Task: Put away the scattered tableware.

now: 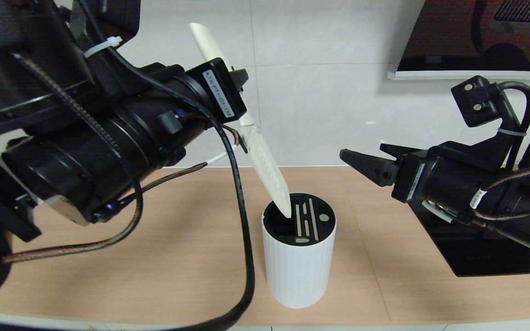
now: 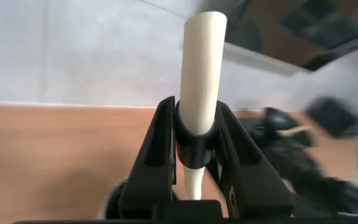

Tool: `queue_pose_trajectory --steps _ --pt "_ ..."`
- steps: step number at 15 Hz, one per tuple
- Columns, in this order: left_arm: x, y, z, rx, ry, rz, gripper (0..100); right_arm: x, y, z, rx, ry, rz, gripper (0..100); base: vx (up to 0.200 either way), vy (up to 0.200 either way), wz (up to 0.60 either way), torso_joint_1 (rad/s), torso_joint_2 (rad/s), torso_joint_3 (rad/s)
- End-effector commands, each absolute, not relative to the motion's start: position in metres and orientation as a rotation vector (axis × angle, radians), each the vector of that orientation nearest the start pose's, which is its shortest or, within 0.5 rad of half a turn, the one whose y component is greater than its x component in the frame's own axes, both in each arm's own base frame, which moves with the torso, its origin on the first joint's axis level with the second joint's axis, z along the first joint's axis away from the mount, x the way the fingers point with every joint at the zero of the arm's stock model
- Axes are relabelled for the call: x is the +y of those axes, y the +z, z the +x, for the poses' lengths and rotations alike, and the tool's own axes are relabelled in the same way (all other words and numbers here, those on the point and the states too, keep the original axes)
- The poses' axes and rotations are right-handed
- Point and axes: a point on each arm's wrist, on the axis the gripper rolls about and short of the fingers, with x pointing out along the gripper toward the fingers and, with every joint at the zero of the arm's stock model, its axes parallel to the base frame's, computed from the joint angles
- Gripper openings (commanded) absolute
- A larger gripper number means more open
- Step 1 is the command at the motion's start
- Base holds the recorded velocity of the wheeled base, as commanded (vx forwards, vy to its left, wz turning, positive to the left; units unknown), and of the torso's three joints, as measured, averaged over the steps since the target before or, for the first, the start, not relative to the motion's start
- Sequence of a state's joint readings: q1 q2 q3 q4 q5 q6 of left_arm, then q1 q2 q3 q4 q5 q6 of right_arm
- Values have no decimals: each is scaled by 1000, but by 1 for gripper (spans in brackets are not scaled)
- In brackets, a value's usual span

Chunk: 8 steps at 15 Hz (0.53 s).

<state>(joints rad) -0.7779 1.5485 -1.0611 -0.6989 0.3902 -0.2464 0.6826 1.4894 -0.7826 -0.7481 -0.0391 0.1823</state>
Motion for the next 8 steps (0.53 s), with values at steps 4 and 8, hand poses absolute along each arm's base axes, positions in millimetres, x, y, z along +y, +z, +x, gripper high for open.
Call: queue_pose_trajectory --steps 4,8 --pt "-229 265 216 -199 -264 -180 0 167 241 206 40 641 183 100 0 0 0 0 0 0" --pt "-238 254 222 -171 -252 -157 0 168 238 209 51 635 179 100 0 0 0 0 0 0"
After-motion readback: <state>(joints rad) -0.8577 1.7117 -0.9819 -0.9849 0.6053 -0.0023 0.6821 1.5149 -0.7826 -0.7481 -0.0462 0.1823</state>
